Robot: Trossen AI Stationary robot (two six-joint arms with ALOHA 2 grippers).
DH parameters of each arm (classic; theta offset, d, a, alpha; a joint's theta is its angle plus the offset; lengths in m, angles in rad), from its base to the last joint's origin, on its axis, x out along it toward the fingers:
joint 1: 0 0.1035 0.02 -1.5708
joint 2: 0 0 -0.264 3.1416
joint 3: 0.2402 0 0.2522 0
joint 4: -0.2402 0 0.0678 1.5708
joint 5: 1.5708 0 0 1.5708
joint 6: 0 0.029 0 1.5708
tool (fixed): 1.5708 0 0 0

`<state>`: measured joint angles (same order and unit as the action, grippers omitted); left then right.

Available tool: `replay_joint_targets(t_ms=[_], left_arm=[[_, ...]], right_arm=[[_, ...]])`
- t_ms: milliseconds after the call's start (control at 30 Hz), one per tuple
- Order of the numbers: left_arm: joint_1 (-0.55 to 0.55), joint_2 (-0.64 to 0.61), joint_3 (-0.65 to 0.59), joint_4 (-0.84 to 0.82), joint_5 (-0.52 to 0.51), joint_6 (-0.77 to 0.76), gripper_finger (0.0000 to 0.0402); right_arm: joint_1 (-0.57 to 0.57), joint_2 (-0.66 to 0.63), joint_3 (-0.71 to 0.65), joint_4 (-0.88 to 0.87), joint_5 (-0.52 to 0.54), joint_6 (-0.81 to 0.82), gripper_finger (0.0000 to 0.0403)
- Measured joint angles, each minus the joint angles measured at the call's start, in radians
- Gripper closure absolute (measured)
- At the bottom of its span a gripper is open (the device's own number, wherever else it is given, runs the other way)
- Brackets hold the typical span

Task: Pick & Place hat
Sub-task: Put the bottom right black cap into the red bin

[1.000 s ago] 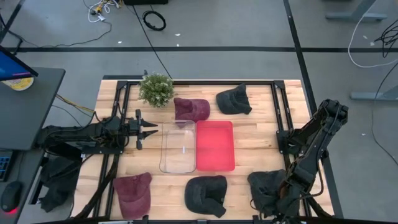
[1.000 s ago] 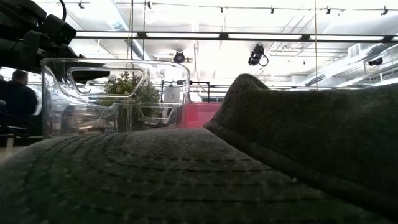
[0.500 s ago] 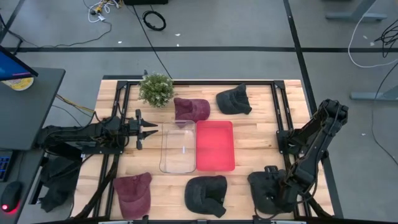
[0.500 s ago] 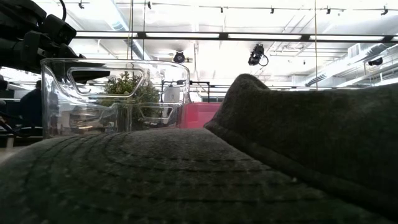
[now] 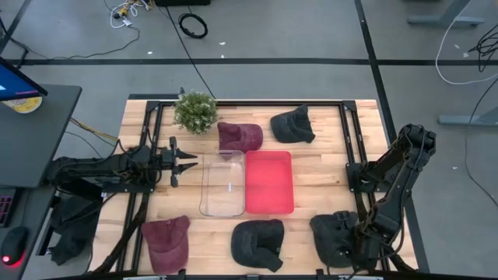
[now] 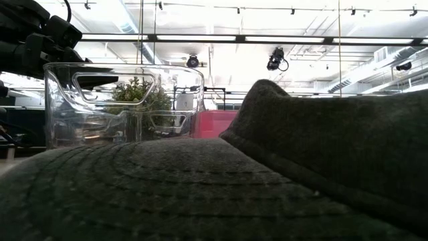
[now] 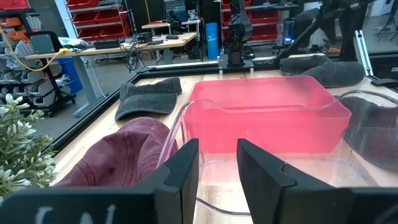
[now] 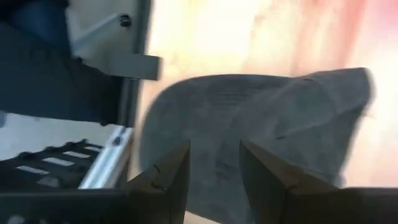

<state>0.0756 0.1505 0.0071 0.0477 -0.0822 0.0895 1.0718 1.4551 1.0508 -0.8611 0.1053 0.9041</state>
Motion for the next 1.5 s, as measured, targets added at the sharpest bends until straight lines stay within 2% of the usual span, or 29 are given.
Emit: replay_joint_targets(t_ms=[367,500,600,800,967,1100,1267,1500], left_arm=[[0.000,0.000,0.000,0.000,0.000,0.000,0.0287],[0.000,0.000,0.000,0.000,0.000,0.000,0.0287],[0.000,0.000,0.000,0.000,0.000,0.000,0.0287],[0.000,0.000,0.000,0.000,0.000,0.000,0.0287],[0.000,0.000,0.000,0.000,0.000,0.000,0.0287],[0.000,0.000,0.000,0.000,0.000,0.000,0.0287],[0.000,0.000,0.000,0.000,0.000,0.000,0.0287],[0.000,0.000,0.000,0.000,0.000,0.000,0.0287]], right_arm=[[-0.001,0.000,-0.002,-0.028,0.060,0.031,0.0261],[-0.001,0.000,-0.066,0.025,0.059,0.055,0.0261],[-0.001,0.000,-0.146,0.079,0.015,0.092,0.0261],[-0.005,0.000,-0.271,0.180,-0.158,0.207,0.0261],[-0.006,0.000,-0.300,0.235,-0.189,0.213,0.0264],[-0.014,-0.004,-0.300,0.279,-0.210,0.166,0.0294],[-0.027,-0.025,-0.300,0.325,-0.210,0.098,0.0385],[-0.034,-0.048,-0.249,0.313,-0.123,0.004,0.0397]])
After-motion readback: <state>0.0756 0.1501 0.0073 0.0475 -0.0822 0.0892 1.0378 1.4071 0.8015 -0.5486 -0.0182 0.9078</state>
